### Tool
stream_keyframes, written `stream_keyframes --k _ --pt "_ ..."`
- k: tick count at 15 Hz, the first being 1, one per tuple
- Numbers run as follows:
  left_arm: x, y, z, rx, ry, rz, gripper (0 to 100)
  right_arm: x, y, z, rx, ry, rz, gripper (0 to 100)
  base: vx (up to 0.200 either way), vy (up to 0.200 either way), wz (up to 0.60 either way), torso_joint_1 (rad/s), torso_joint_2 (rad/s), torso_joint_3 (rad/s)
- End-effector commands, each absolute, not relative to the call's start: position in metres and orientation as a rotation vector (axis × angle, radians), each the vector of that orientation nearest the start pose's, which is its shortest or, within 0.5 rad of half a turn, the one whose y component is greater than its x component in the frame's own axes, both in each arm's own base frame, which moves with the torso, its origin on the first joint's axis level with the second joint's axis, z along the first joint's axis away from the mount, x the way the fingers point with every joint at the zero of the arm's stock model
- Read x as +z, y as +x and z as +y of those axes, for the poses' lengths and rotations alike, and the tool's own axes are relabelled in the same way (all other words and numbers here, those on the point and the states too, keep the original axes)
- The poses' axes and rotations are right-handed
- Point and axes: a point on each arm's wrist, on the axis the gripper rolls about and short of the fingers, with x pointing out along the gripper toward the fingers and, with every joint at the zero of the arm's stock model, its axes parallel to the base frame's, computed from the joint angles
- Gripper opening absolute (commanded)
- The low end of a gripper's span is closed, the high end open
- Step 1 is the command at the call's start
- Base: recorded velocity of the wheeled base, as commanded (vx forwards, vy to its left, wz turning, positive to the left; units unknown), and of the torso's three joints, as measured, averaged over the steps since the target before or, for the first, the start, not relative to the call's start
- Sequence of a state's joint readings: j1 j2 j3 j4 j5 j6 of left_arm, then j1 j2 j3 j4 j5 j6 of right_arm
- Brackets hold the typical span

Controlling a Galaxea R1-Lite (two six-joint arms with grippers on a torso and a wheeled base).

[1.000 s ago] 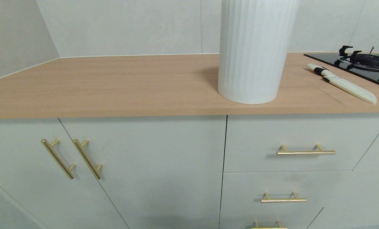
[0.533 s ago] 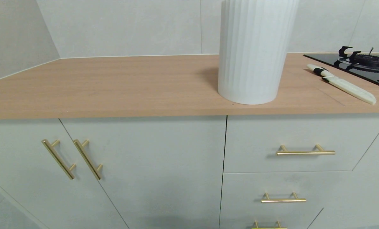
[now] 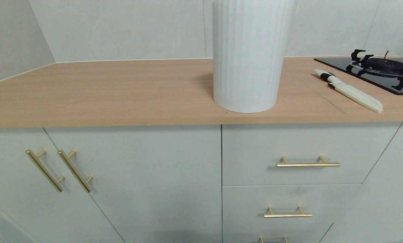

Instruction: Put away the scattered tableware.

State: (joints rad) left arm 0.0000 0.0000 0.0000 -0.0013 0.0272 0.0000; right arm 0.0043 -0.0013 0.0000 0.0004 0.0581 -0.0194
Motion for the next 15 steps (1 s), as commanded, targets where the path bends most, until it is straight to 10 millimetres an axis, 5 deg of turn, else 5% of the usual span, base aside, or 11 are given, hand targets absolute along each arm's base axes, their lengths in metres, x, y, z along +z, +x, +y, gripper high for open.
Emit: stream_keyframes --k 1,10,15 --pt "0.0757 -0.0227 0.0006 0.028 0.0 0.0 100 0.0755 -0.0228 0.0012 0.063 -0.02 -0.001 100 0.0 -0.2 0.0 0.002 0.0 -0.002" --pt "0.0757 -0.0227 0.0006 0.028 -0.002 0.0 100 0.0755 -0.0228 0.0012 0.063 -0.02 -0.001 100 0.0 -0.022 0.0 0.0 0.0 0.001" --pt "0.0757 -0.0227 0.0006 0.028 -0.002 0.0 100 0.0755 -0.0228 0.0012 0.063 -0.021 -0.001 100 0.12 0.0 0.0 -0.001 0.0 0.003"
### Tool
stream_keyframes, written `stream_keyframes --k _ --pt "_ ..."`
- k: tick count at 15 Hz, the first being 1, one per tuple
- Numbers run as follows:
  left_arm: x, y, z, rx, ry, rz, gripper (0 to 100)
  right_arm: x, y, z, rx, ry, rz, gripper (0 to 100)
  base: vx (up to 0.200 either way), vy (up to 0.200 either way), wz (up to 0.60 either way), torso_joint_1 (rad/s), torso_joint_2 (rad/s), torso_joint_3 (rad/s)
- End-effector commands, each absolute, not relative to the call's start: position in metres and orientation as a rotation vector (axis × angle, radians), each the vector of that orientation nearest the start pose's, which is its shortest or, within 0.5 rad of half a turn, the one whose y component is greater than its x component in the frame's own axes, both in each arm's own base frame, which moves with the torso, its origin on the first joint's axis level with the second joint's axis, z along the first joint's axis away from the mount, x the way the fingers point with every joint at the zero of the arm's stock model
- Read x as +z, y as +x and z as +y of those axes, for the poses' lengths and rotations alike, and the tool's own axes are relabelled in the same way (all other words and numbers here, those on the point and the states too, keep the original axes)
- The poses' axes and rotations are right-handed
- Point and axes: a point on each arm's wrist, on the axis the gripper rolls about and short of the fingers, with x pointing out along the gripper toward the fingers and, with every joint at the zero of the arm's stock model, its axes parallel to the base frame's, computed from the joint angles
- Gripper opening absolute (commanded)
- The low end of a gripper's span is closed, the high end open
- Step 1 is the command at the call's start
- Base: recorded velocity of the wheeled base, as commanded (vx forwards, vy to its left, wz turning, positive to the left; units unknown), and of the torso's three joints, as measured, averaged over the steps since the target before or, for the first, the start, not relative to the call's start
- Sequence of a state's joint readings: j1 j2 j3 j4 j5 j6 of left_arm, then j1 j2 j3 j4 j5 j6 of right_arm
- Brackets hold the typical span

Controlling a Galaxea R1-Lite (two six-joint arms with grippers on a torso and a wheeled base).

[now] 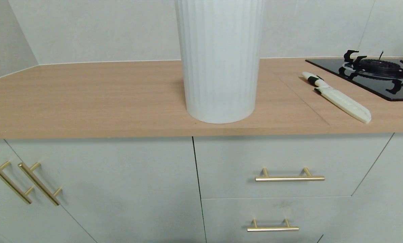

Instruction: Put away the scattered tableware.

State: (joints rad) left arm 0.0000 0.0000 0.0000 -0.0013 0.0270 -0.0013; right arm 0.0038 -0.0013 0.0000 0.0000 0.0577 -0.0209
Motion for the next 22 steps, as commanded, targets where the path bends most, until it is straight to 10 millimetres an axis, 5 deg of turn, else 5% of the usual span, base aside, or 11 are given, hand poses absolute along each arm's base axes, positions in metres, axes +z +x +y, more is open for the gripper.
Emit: stream_keyframes --k 1,16,22 --pt "0.0757 -0.0227 0.0006 0.028 -0.002 0.0 100 0.0755 -0.0228 0.0012 0.063 -0.021 -0.001 100 0.0 0.0 0.0 0.0 0.0 0.0" --pt "0.0757 -0.0227 0.0006 0.028 -0.002 0.0 100 0.0755 -0.0228 0.0012 0.064 -0.023 -0.001 100 0.0 0.0 0.0 0.001 0.0 -0.002" --pt "0.0757 -0.0227 0.0006 0.028 -0.002 0.0 100 0.0755 -0.0228 0.0012 0.064 -0.023 -0.001 100 0.0 0.0 0.0 0.097 -0.36 -0.279"
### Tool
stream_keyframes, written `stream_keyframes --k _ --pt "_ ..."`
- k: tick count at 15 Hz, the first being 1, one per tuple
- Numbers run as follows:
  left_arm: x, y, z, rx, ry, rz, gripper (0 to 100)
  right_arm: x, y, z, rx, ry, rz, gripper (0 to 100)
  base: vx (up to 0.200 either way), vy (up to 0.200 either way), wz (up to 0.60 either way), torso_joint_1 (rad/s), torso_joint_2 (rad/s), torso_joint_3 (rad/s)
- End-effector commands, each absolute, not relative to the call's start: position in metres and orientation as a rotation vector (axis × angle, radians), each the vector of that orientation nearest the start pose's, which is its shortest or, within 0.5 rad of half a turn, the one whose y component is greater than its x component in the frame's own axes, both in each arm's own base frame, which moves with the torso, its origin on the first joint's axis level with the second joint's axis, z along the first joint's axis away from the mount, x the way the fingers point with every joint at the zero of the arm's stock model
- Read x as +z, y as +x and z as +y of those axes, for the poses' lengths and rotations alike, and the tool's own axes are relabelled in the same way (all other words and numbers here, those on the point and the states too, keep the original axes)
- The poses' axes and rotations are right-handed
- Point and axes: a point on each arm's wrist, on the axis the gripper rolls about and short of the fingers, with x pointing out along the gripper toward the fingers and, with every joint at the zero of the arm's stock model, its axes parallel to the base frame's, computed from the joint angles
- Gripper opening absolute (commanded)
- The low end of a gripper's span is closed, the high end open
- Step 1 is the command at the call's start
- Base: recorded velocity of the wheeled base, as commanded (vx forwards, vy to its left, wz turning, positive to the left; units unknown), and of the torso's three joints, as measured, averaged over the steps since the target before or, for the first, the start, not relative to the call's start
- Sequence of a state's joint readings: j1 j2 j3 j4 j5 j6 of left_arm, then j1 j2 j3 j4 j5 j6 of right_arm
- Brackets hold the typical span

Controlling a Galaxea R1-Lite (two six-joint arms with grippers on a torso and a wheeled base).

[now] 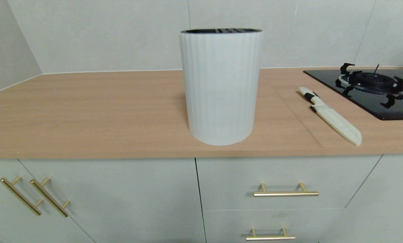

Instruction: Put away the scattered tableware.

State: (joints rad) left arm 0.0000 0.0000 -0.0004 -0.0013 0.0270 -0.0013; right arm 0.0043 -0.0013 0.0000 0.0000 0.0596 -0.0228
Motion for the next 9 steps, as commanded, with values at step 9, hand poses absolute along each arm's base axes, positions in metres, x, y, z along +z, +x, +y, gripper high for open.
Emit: stream_keyframes --k 9 --pt "0.0757 -0.0227 0.0006 0.028 -0.002 0.0 100 0.0755 -0.0228 0.0012 0.064 -0.023 -0.001 100 0.0 0.0 0.0 0.172 -0.48 -0.296"
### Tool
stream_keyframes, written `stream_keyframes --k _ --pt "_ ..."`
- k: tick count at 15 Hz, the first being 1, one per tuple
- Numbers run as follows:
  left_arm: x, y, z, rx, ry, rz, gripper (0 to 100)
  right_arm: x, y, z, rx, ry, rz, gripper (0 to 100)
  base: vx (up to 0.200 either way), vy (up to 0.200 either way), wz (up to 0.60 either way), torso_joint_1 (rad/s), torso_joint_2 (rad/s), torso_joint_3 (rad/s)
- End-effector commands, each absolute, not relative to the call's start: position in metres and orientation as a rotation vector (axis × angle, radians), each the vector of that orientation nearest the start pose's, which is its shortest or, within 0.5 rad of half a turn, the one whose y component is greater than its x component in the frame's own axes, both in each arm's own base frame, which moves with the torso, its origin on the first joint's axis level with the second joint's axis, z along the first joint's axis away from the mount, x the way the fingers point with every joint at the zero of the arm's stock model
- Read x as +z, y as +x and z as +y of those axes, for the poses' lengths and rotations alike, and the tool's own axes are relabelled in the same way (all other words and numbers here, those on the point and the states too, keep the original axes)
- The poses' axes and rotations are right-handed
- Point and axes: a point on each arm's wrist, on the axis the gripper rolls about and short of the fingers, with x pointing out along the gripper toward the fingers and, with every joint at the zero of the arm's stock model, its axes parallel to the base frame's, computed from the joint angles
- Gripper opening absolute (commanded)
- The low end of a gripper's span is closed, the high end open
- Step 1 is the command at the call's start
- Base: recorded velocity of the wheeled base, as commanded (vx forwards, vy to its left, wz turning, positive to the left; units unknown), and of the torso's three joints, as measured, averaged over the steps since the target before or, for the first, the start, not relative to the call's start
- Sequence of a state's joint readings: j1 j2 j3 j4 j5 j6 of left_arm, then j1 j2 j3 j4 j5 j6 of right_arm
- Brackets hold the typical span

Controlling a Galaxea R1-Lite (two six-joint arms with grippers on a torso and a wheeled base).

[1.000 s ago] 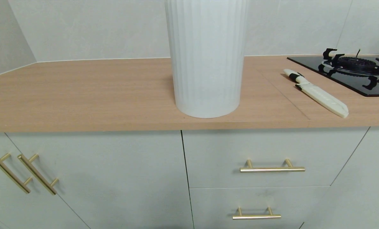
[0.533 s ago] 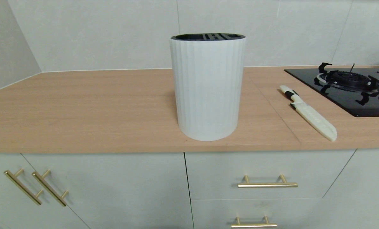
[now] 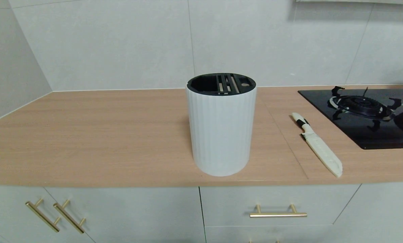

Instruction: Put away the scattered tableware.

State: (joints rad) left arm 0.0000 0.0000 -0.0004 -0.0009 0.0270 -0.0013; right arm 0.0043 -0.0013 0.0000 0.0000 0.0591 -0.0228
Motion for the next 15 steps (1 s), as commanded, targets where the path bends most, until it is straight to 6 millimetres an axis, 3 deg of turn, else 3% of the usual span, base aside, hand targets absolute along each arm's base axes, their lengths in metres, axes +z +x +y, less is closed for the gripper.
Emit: stream_keyframes --k 1,15 --pt "0.0757 -0.0227 0.0006 0.028 -0.002 0.0 100 0.0755 -0.0228 0.0012 0.064 -0.023 -0.001 100 0.0 0.0 0.0 0.193 -0.49 -0.281" --pt "0.0757 -0.0227 0.0006 0.028 -0.002 0.0 100 0.0755 -0.0228 0.0012 0.064 -0.023 -0.001 100 0.0 0.0 0.0 0.24 -0.53 -0.291"
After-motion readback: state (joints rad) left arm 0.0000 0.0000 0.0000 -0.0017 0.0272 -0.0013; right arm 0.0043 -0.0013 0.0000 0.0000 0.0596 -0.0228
